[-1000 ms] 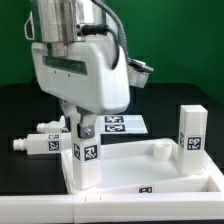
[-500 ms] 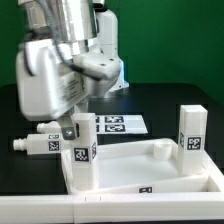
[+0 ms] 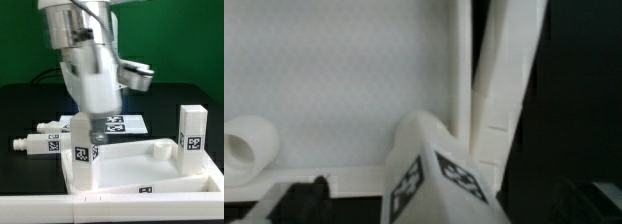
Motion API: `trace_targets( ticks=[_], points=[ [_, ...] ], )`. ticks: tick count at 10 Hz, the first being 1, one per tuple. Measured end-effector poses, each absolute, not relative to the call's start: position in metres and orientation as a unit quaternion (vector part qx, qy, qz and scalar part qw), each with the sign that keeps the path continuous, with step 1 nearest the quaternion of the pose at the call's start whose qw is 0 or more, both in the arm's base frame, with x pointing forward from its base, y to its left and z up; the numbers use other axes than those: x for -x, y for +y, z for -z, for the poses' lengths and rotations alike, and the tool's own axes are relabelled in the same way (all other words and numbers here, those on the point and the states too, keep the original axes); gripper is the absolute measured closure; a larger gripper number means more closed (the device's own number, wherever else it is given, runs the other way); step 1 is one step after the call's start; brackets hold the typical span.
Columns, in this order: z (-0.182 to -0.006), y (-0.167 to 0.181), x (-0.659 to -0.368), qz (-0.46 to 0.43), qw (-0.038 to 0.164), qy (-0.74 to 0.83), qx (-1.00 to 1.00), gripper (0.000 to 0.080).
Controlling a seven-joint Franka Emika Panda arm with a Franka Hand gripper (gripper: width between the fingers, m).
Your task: Assemble desk
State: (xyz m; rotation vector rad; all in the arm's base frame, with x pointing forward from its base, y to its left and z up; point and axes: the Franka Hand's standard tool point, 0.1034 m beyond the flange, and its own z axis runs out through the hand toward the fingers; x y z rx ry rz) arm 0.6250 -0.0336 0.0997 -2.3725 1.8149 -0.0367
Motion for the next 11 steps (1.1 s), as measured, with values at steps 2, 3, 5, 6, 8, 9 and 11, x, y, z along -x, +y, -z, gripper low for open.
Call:
trace_targets(
  ticks=[2, 3, 5, 6, 8, 9, 11],
  points=[
    [-0.099, -0.029, -0.622, 0.007, 0.076, 0.549, 0.832, 0.0159],
    [-0.099, -0.029, -0.622, 0.009, 0.076, 0.518, 0.852, 0.0151],
    [-0.106, -0.040, -0.628, 0.028, 0.062, 0.379, 0.923, 0.0150],
    [-0.110, -0.047, -0.633, 0.040, 0.053, 0.301, 0.951, 0.0150],
    [-0.109, -0.043, -0.634, 0.046, 0.046, 0.300, 0.952, 0.0275],
    [-0.109, -0.044, -0.634, 0.045, 0.046, 0.309, 0.949, 0.0275],
    [-0.108, -0.048, -0.632, 0.040, 0.046, 0.380, 0.923, 0.0506]
  ],
)
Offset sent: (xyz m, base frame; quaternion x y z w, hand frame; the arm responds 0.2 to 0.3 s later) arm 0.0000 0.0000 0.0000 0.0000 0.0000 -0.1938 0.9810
